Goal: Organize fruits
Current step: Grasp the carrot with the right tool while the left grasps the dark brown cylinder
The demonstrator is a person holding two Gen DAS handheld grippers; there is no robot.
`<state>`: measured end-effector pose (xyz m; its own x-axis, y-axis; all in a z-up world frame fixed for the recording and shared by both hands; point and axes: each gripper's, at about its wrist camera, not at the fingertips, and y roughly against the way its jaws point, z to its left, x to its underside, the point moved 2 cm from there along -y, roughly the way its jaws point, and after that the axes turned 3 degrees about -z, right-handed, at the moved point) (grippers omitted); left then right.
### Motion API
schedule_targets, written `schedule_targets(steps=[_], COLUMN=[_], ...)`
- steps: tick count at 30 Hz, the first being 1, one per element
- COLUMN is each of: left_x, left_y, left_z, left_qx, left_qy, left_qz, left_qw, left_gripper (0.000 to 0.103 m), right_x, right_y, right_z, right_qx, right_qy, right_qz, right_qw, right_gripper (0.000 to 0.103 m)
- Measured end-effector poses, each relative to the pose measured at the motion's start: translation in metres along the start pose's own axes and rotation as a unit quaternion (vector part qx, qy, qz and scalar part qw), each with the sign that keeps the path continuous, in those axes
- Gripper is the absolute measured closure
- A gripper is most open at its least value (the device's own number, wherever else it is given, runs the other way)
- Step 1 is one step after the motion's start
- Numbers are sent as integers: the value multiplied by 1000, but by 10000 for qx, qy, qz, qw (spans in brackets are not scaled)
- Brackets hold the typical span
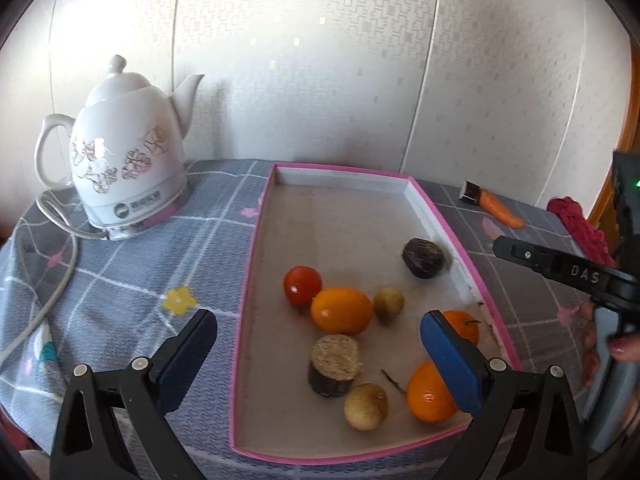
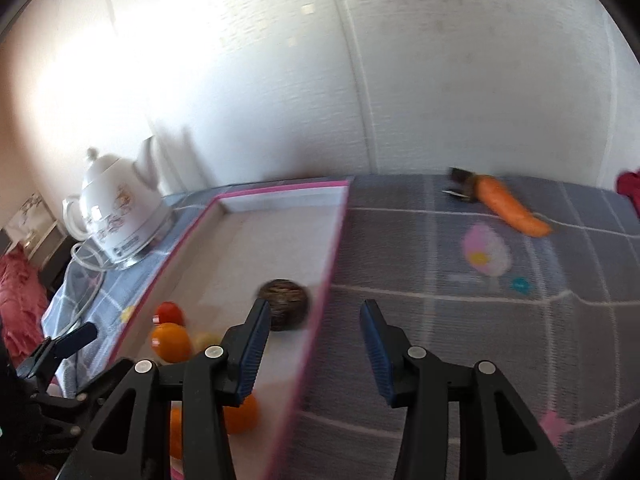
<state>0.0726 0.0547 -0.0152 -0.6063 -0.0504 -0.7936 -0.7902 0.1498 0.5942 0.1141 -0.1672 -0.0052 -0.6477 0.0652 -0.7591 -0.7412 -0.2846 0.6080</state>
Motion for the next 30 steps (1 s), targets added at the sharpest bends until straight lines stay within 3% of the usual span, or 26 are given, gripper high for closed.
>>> schedule_targets(steps=[9, 15, 17, 21, 30], left_x=[3, 4, 3, 1, 0], left_y=[-1, -9, -10, -11, -14], left_z=[-10, -8, -7, -5, 0], left_qx=[57, -5, 2, 2, -1], left_qy=[40, 136, 181, 233, 337], left_qz=[-51, 54, 67, 42, 66], left_qw=[10000, 9999, 9998, 9997, 9994], left_gripper=[0, 0, 0, 0, 0], right_x=[-3, -37, -50, -74, -91], right_y=[-16, -31, -37, -56, -96], right_z=[-76, -115, -120, -128, -138], right_qx=[818, 1218, 1328, 1445, 1487], right_qy=[-142, -26, 109, 543, 873], right_qz=[389, 310, 232, 226, 547], right_qw=[9958, 9921, 9908, 9878, 9835], right_gripper=[56, 56, 56, 42, 42])
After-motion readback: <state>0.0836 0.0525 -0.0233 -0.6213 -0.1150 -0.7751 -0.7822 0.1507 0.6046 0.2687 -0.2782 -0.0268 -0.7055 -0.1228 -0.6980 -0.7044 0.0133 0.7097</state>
